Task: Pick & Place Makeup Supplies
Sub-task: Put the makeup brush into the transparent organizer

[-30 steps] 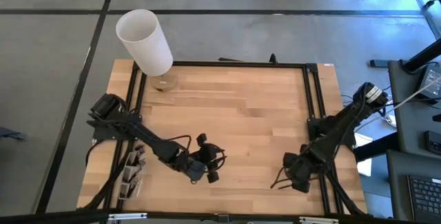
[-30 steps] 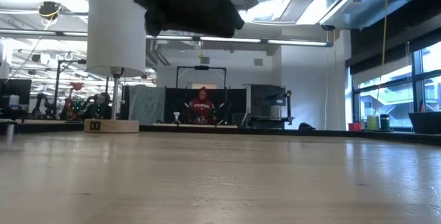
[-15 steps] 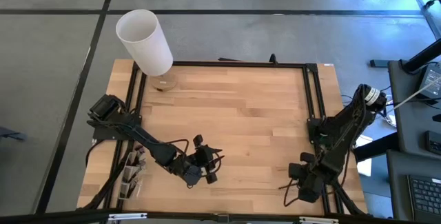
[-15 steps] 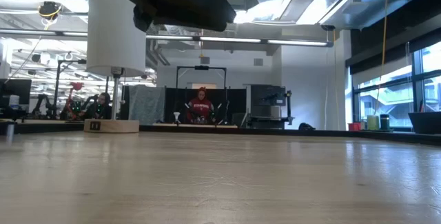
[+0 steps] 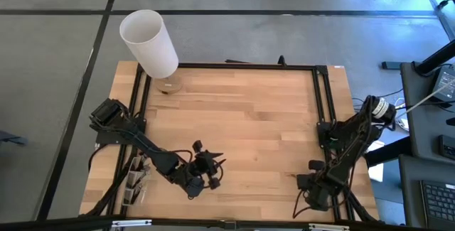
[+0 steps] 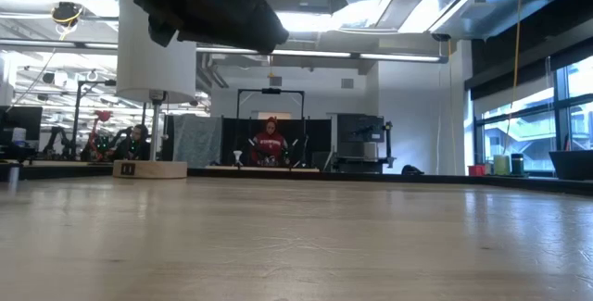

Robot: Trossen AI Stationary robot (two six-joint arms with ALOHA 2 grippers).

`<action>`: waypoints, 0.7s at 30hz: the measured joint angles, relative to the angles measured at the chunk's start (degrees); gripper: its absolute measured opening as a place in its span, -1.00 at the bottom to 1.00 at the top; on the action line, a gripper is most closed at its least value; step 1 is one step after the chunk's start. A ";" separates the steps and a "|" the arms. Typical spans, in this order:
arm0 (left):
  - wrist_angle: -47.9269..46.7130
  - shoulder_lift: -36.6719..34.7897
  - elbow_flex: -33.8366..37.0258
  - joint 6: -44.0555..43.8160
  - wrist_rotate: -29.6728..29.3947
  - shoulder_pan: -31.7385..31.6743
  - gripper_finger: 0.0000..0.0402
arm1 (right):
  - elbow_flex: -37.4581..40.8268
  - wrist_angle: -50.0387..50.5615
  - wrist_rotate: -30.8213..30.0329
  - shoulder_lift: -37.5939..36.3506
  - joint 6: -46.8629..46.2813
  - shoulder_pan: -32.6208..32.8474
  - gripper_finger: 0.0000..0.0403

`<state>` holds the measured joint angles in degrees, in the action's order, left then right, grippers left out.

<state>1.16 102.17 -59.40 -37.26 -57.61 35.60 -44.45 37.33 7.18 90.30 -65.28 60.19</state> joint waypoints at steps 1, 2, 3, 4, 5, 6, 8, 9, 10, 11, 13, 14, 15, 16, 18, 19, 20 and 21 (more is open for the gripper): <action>-0.20 0.00 0.00 -0.09 -0.23 -0.01 -0.48 | 0.01 -0.09 -0.46 0.02 0.78 0.03 -0.55; -0.23 0.00 0.00 -0.10 -0.39 -0.09 -0.48 | 0.06 -0.14 -1.00 0.04 1.27 0.05 -0.55; -0.22 0.00 0.00 -0.10 -0.61 -0.12 -0.48 | 0.07 -0.14 -1.77 0.04 1.36 0.05 -0.55; -0.19 0.00 0.00 -0.11 -0.95 -0.12 -0.48 | 0.04 -0.09 -2.60 0.04 1.51 0.08 -0.55; -0.19 0.00 0.00 -0.14 -1.18 -0.20 -0.48 | 0.04 0.03 -3.05 0.05 1.51 0.08 -0.55; -0.19 0.00 0.00 -0.12 -1.37 -0.18 -0.48 | 0.04 0.10 -3.41 0.09 1.48 0.08 -0.55; -0.14 0.00 0.00 -0.16 -1.39 -0.18 -0.48 | 0.02 0.20 -4.07 0.09 1.41 0.10 -0.55; -0.16 0.00 0.00 -0.40 -1.39 -0.18 -0.48 | 0.02 0.19 -4.39 0.09 1.24 0.10 -0.55; -0.16 0.00 0.00 -0.53 -1.39 -0.18 -0.48 | 0.02 0.21 -4.79 0.09 1.09 0.10 -0.56; -0.16 0.00 -0.02 -0.61 -1.39 -0.18 -0.48 | 0.04 0.25 -5.28 0.09 0.65 0.12 -0.58; -0.16 0.00 0.00 -1.13 -1.37 -0.18 -0.49 | 0.07 0.38 -6.15 0.11 -0.75 0.06 -0.63; -0.15 0.00 -0.01 -1.17 -1.33 -0.18 -0.49 | 0.07 0.57 -6.38 0.13 -1.67 -0.16 -0.67; -0.15 0.00 0.00 -1.18 -1.31 -0.18 -0.49 | 0.07 0.75 -6.41 0.15 -2.62 -0.40 -0.72; -0.16 0.00 0.00 -1.19 -1.29 -0.18 -0.49 | 0.07 0.93 -6.38 0.15 -3.55 -0.63 -0.77; -0.13 0.03 0.00 -1.19 -1.28 -0.18 -0.49 | 0.07 1.13 -6.45 0.15 -6.00 -1.21 -0.87; 0.20 0.33 0.00 -1.17 -1.32 -0.18 -0.49 | 0.07 1.14 -6.35 0.15 -6.90 -1.58 -0.92; 0.42 0.78 0.00 -0.79 -1.20 -0.26 -0.49 | 0.06 1.00 -6.69 0.15 -7.92 -2.01 -0.94; 0.37 1.40 0.00 0.26 -0.89 -0.46 -0.49 | 0.04 0.66 -7.43 0.15 -8.75 -2.58 -0.95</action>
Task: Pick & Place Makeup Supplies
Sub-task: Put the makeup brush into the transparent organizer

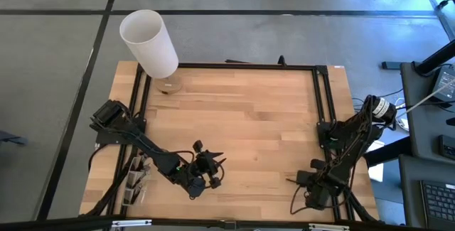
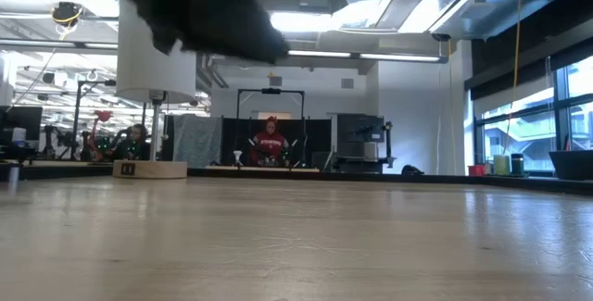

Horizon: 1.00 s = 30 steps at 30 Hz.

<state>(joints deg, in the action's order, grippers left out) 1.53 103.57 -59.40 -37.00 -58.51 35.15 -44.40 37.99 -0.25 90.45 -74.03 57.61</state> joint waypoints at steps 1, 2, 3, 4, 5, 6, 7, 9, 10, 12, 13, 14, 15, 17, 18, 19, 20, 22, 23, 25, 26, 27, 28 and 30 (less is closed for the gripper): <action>0.15 0.78 0.00 1.31 1.25 -0.33 -0.49 | 0.00 -0.22 -0.56 0.00 -0.84 -0.68 -0.94; 0.58 1.71 -0.02 2.60 2.89 -0.80 -0.49 | 0.00 -0.34 -0.95 0.00 -1.89 -1.41 -0.92; 1.10 2.73 0.00 3.70 4.63 -1.35 -0.49 | 0.00 -0.50 -1.02 0.03 -3.01 -2.33 -0.89; 1.94 3.74 0.03 4.84 6.45 -1.89 -0.49 | 0.00 -0.75 -0.79 0.05 -3.73 -3.38 -0.86; 3.76 4.82 0.03 6.58 8.09 -2.44 -0.49 | 0.06 -1.14 -0.28 0.07 -4.18 -4.51 -0.83; 6.27 5.93 0.03 8.89 9.91 -2.95 -0.49 | 0.09 -1.54 0.27 0.09 -4.72 -5.74 -0.82; 8.85 7.06 0.03 12.14 11.12 -3.31 -0.49 | 0.10 -2.13 0.51 0.05 -5.02 -7.12 -0.81; 15.04 9.41 -0.53 21.11 12.93 -3.81 -0.49 | 0.13 -3.63 0.77 0.01 -4.99 -9.89 -0.81; 18.10 10.63 -1.44 26.02 14.10 -3.90 -0.49 | 0.13 -4.34 0.88 -0.05 -4.64 -11.35 -0.83; 22.26 12.72 -3.40 35.56 14.98 -3.88 -0.49 | 0.13 -5.83 0.99 -0.07 -2.85 -14.07 -0.87; 24.02 13.82 -4.85 39.14 15.13 -3.93 -0.49 | 0.13 -6.77 0.64 -0.07 -1.79 -15.38 -0.89; 24.72 14.89 -6.32 42.00 15.39 -4.03 -0.49 | 0.11 -7.92 0.29 -0.07 -0.51 -16.68 -0.91; 24.46 15.79 -7.70 44.16 15.37 -4.08 -0.49 | 0.11 -9.22 -0.07 -0.07 0.76 -17.89 -0.92; 24.12 17.77 -10.76 47.73 15.47 -4.47 -0.49 | 0.13 -12.52 -0.95 -0.04 3.40 -20.26 -0.92; 24.29 18.73 -12.13 49.12 16.21 -4.60 -0.49 | 0.17 -14.62 -1.15 0.04 4.76 -21.38 -0.92; 24.04 19.66 -13.41 50.58 16.61 -4.66 -0.49 | 0.21 -16.92 -1.52 0.12 6.37 -22.40 -0.91; 23.95 20.60 -14.63 51.79 17.22 -4.76 -0.49 | 0.26 -19.62 -2.00 0.21 7.97 -23.48 -0.90; 23.96 22.51 -16.78 53.92 19.52 -4.93 -0.49 | 0.24 -23.87 -1.13 0.20 10.56 -25.42 -0.89; 23.83 23.28 -17.55 54.74 20.43 -4.93 -0.49 | 0.24 -25.90 -0.98 0.20 11.36 -26.28 -0.89; 23.19 24.68 -18.93 55.92 21.15 -4.93 -0.49 | 0.24 -29.12 -0.30 0.20 12.98 -27.91 -0.91; 22.64 25.17 -19.39 56.55 20.97 -4.83 -0.49 | 0.22 -30.40 0.36 0.20 13.57 -28.60 -0.92; 21.92 25.49 -19.72 57.03 20.37 -4.58 -0.49 | 0.22 -31.50 1.23 0.17 14.08 -29.28 -0.94; 21.38 25.74 -19.82 57.73 19.31 -4.36 -0.49 | 0.22 -32.36 2.28 0.13 14.42 -29.95 -0.96; 20.57 25.99 -19.93 59.76 17.18 -3.94 -0.49 | 0.17 -33.33 3.85 0.11 14.74 -31.19 -0.98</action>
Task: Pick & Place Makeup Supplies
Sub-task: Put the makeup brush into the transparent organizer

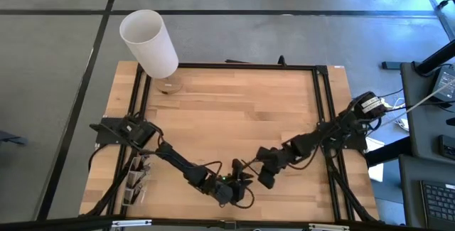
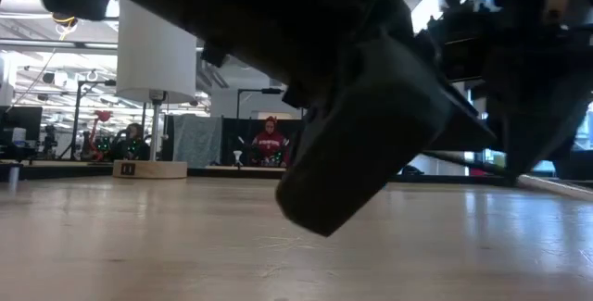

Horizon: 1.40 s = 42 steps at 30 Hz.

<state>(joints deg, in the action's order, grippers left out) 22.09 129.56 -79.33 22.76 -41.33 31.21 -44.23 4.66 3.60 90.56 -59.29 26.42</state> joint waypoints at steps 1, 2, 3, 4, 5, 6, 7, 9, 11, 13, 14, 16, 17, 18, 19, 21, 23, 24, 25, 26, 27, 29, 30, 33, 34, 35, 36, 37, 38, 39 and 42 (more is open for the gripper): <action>-0.36 0.00 0.00 1.11 -1.02 0.26 -0.49 | 0.00 -0.39 0.61 0.00 0.06 -0.55 -0.99; -0.57 -0.01 -0.02 2.28 -1.79 0.45 -0.49 | 0.00 -0.73 1.13 0.00 0.25 -1.02 -0.99; -1.01 -0.02 -0.03 3.56 -2.65 0.65 -0.49 | 0.00 -0.97 1.58 -0.02 0.42 -1.52 -0.98; -1.40 -0.02 -0.02 4.87 -3.57 0.81 -0.49 | 0.00 -1.07 1.96 -0.02 0.66 -1.94 -0.97; -1.82 -0.02 -0.02 6.20 -4.66 1.03 -0.49 | 0.00 -1.17 2.13 -0.03 0.86 -2.30 -0.96; -2.19 -0.02 -0.02 7.22 -5.33 1.12 -0.49 | 0.00 -1.19 2.21 -0.04 1.01 -2.65 -0.95; -2.94 -0.04 -0.06 7.86 -5.35 1.13 -0.49 | 0.00 -1.17 2.29 -0.05 1.10 -2.96 -0.95; -5.28 -0.04 -0.11 7.77 -5.33 0.93 -0.49 | 0.00 -1.19 2.80 -0.11 1.18 -3.53 -0.94; -7.11 -0.18 -0.17 6.71 -5.48 0.87 -0.49 | -0.02 -1.15 4.70 -0.13 2.30 -3.93 -0.94; -9.43 -0.35 -0.27 5.50 -5.48 0.85 -0.49 | -0.02 -1.08 7.29 -0.13 5.00 -4.38 -0.95; -10.68 -0.42 -0.31 5.40 -5.61 0.87 -0.49 | -0.04 -1.05 8.96 -0.13 6.80 -4.56 -0.96; -12.16 -0.91 -0.33 5.78 -7.92 1.13 -0.49 | -0.09 -0.91 12.07 -0.13 9.84 -4.63 -0.97; -12.84 -1.28 -0.31 5.91 -9.42 1.34 -0.49 | -0.11 -0.65 12.83 -0.16 10.59 -4.61 -0.97; -13.94 -1.79 -0.42 5.52 -10.12 1.50 -0.49 | -0.11 -0.22 12.93 -0.17 10.87 -4.61 -0.97; -15.54 -2.68 -0.79 4.30 -9.68 1.55 -0.49 | -0.11 0.24 12.97 -0.17 11.01 -4.57 -0.97; -19.76 -5.83 -2.46 -0.64 -3.74 1.28 -0.49 | -0.11 1.09 13.04 -0.17 11.76 -4.57 -0.96; -25.72 -9.45 -4.52 -7.66 8.07 -0.10 -0.49 | -0.11 2.29 13.03 -0.29 11.99 -4.58 -0.95; -28.81 -10.44 -5.39 -11.40 15.22 -1.24 -0.49 | -0.11 3.15 12.93 -0.68 11.89 -4.62 -0.95; -30.98 -10.81 -5.94 -14.45 21.68 -2.55 -0.49 | -0.11 3.89 12.57 -1.40 11.35 -4.84 -0.95; -33.17 -10.84 -6.15 -17.28 26.80 -3.85 -0.49 | -0.12 4.08 11.89 -2.54 11.55 -5.44 -0.95; -35.20 -10.68 -6.26 -19.33 30.79 -4.99 -0.49 | -0.53 4.31 10.21 -4.30 12.96 -6.00 -0.95; -36.61 -10.61 -6.53 -19.57 34.94 -7.00 -0.49 | -2.24 3.73 3.83 -9.37 17.75 -7.05 -0.94; -36.65 -10.41 -6.76 -18.98 36.21 -7.80 -0.49 | -3.31 3.37 -0.23 -12.43 20.74 -7.38 -0.94; -37.20 -9.01 -6.77 -18.82 38.80 -9.96 -0.49 | -4.63 2.67 -14.52 -22.32 29.84 -7.02 -0.94; -37.10 -8.46 -6.64 -19.11 39.96 -10.55 -0.49 | -4.63 1.88 -19.40 -25.77 32.51 -6.49 -0.94; -37.23 -8.23 -6.49 -19.44 40.63 -11.00 -0.49 | -4.63 1.00 -23.90 -29.19 35.06 -5.86 -0.94; -36.95 -8.20 -6.47 -19.52 41.69 -11.42 -0.49 | -4.41 -0.48 -28.25 -32.55 37.23 -5.21 -0.94; -35.82 -8.19 -6.65 -19.54 42.57 -11.73 -0.49 | -4.21 -1.35 -32.29 -35.79 39.19 -4.51 -0.94; -34.99 -8.13 -6.88 -19.62 43.59 -11.99 -0.49 | -3.86 -1.68 -36.06 -38.33 40.83 -3.74 -0.94; -35.29 -8.13 -6.90 -19.64 44.34 -11.99 -0.49 | -3.31 -1.38 -39.27 -40.51 42.00 -2.88 -0.94; -36.40 -6.88 -7.69 -19.95 47.34 -11.92 -0.49 | -0.88 -1.38 -45.94 -44.76 43.19 -1.07 -0.94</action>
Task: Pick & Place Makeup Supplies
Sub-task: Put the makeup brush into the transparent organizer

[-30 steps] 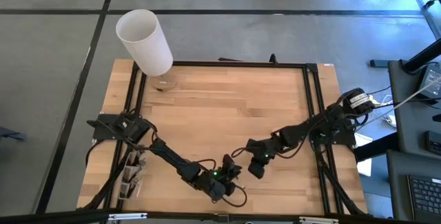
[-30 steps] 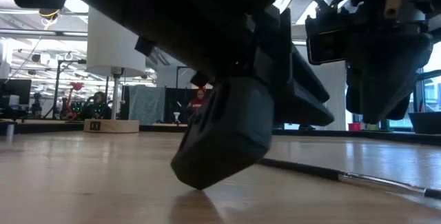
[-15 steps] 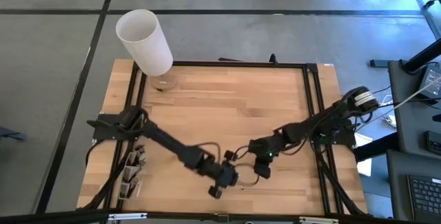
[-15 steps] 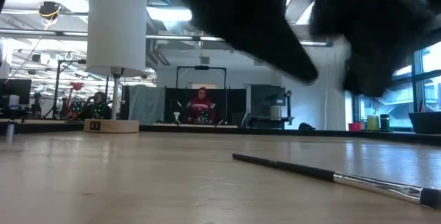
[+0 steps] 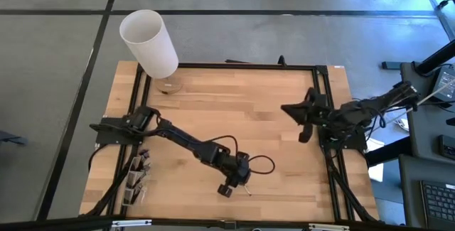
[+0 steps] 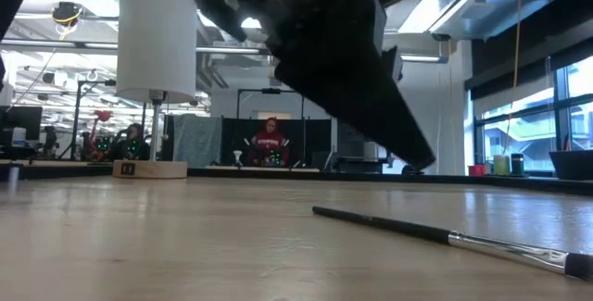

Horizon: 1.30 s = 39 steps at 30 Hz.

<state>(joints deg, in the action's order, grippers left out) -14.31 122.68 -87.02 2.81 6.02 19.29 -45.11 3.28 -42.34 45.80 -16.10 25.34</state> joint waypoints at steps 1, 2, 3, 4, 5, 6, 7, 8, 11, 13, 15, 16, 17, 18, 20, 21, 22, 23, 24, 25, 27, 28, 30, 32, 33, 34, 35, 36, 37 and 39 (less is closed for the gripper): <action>-0.65 0.36 -0.47 0.01 0.37 0.04 -0.49 | 1.16 0.08 -0.72 -0.83 -0.20 0.24 -0.94; -2.10 0.53 -1.00 0.12 0.40 0.12 -0.49 | 2.46 0.22 -0.81 -1.22 -0.78 0.41 -0.94; -3.02 0.91 -1.83 0.36 0.36 0.22 -0.49 | 3.83 0.16 -0.77 -1.28 -1.49 0.46 -0.94; -3.10 1.31 -2.65 0.42 0.11 0.22 -0.49 | 5.54 -0.03 -0.75 -1.31 -2.64 0.46 -0.94; -3.97 1.62 -3.23 0.42 -0.18 0.17 -0.49 | 7.37 -0.19 -0.73 -1.25 -3.25 0.46 -0.94; -4.92 2.12 -3.94 0.39 -0.13 0.05 -0.49 | 8.79 -0.69 -0.85 -0.94 -3.33 0.31 -0.94; -5.02 2.69 -4.76 0.38 -0.29 -0.06 -0.49 | 9.65 -1.55 -1.06 -0.75 -2.17 -0.27 -0.94; -5.56 3.13 -5.31 0.30 -0.65 -0.19 -0.49 | 10.02 -1.70 -1.99 -1.04 -1.26 -1.19 -0.94; -5.64 4.14 -6.26 -0.42 -0.91 -0.33 -0.49 | 9.18 -2.91 -1.76 -2.61 -1.47 -2.61 -0.94; -5.36 5.24 -6.61 -0.48 -1.23 -0.32 -0.49 | 9.25 -2.43 -0.61 -2.81 -0.76 -2.78 -0.94; -6.03 6.15 -6.50 -0.59 -1.49 -0.29 -0.49 | 9.25 -2.08 -0.13 -3.59 0.14 -2.82 -0.94; -5.27 6.73 -6.52 -0.61 -1.31 -0.28 -0.49 | 9.25 -1.51 0.02 -3.81 0.18 -2.77 -0.94; -5.05 7.08 -6.57 -0.59 -1.38 -0.24 -0.49 | 9.31 -1.00 0.45 -3.82 0.18 -2.76 -0.94; -5.44 7.02 -6.61 -0.60 -1.29 -0.26 -0.49 | 9.40 -0.15 0.19 -4.09 0.21 -2.82 -0.94; -5.69 7.56 -6.76 -0.62 -0.80 -0.13 -0.49 | 9.33 -0.12 -0.14 -4.58 0.18 -2.82 -0.94; -6.13 7.56 -6.78 -0.72 -0.75 0.03 -0.49 | 9.29 0.23 -0.15 -4.67 0.10 -2.82 -0.94; -6.90 7.52 -6.78 -0.72 -1.18 0.24 -0.50 | 9.31 0.90 -0.16 -4.66 0.07 -2.82 -0.94; -7.64 7.51 -6.86 -0.80 -1.93 0.50 -0.52 | 9.31 1.09 -0.15 -4.66 0.01 -2.82 -0.94; -8.67 7.52 -6.90 -1.24 -2.77 0.73 -0.55 | 9.31 1.00 -0.14 -4.71 0.00 -2.82 -0.94; -9.65 7.53 -6.96 -2.07 -3.69 0.87 -0.58 | 9.31 1.10 -0.13 -4.71 0.02 -2.82 -0.94; -11.43 7.42 -6.98 -4.70 -5.24 0.97 -0.68 | 9.34 1.43 -0.11 -4.66 0.05 -2.82 -0.94; -12.01 7.38 -7.00 -6.20 -5.52 0.98 -0.74 | 9.34 1.30 -0.10 -4.70 0.03 -2.82 -0.94; -12.56 7.36 -6.96 -9.42 -5.46 0.84 -0.85 | 9.34 1.28 -0.12 -4.77 -0.05 -2.82 -0.94; -12.64 7.42 -6.90 -12.57 -5.38 0.52 -0.92 | 9.34 1.35 -0.10 -4.70 -0.14 -2.82 -0.94; -12.68 7.45 -6.88 -14.02 -5.35 0.35 -0.95 | 9.34 1.38 -0.10 -4.70 -0.20 -2.82 -0.94; -12.75 7.34 -6.84 -15.47 -5.38 0.23 -0.96 | 9.34 1.37 -0.10 -4.70 -0.20 -2.82 -0.94; -12.94 6.91 -6.79 -16.83 -5.71 0.20 -0.97 | 9.34 1.34 -0.12 -4.72 -0.21 -2.82 -0.94; -13.08 6.73 -6.71 -18.14 -6.43 0.22 -0.97 | 9.34 1.37 -0.12 -4.72 -0.26 -2.82 -0.94; -13.28 6.35 -6.59 -19.51 -7.37 0.27 -0.96 | 9.34 1.58 -0.10 -4.70 -0.45 -2.82 -0.94; -14.67 5.09 -6.31 -22.16 -10.44 0.50 -0.92 | 9.34 2.71 -0.11 -4.70 -1.29 -2.82 -0.94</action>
<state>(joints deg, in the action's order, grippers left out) -28.98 127.77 -93.32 -19.35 -4.42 19.79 -35.77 5.99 -42.45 41.10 -17.38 22.52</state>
